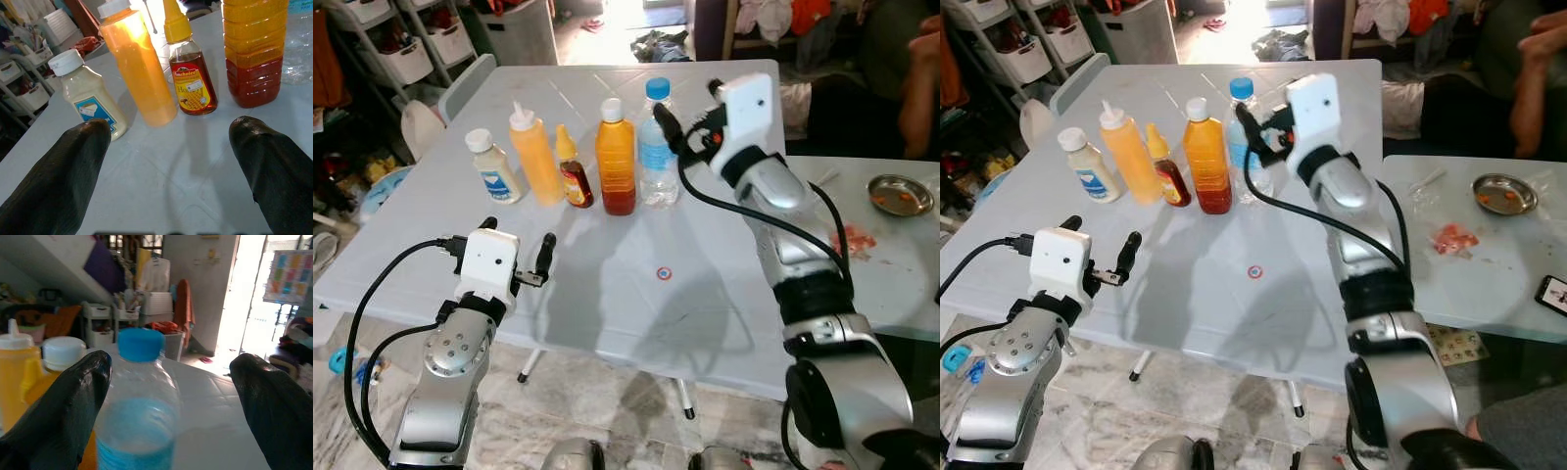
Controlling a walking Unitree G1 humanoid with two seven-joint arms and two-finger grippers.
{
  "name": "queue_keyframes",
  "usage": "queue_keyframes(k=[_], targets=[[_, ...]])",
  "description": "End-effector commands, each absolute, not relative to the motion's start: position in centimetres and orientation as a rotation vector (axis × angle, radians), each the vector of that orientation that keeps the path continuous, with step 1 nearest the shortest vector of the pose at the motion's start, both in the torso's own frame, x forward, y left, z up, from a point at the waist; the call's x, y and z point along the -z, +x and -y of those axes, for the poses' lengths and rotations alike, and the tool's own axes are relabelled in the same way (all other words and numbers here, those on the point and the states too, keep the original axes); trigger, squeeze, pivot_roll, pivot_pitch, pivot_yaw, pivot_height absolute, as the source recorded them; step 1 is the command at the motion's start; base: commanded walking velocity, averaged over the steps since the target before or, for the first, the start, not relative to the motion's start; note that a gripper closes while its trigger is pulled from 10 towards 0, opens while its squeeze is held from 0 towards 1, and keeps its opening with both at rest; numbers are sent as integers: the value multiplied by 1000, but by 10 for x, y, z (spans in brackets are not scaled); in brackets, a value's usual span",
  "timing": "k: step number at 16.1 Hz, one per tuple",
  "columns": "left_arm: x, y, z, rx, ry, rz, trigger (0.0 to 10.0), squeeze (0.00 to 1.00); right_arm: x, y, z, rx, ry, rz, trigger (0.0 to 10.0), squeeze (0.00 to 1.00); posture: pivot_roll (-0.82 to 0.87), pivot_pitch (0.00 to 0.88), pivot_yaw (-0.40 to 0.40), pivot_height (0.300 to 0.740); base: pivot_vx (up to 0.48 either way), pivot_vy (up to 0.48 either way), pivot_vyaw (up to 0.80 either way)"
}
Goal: Restocking fridge
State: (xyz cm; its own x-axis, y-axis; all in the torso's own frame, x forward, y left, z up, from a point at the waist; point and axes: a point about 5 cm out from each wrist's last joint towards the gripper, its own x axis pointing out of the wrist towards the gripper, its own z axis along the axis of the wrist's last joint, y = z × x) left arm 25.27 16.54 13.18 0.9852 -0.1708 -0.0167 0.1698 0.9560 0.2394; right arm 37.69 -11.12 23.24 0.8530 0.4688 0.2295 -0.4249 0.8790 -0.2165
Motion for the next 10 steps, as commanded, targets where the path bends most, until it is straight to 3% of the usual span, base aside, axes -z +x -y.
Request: queue_keyframes(k=[1, 10], targets=[[-136, 252, -171, 159, 259, 7, 10000, 0, -239, 378, 101, -523, -167, 306, 10000, 0, 94, 86, 129, 740, 0, 0, 0], [-137, 246, -171, 167, 264, -9, 10000, 0, -250, 400, 106, -511, -205, 252, 10000, 0, 118, 101, 121, 740, 0, 0, 0]])
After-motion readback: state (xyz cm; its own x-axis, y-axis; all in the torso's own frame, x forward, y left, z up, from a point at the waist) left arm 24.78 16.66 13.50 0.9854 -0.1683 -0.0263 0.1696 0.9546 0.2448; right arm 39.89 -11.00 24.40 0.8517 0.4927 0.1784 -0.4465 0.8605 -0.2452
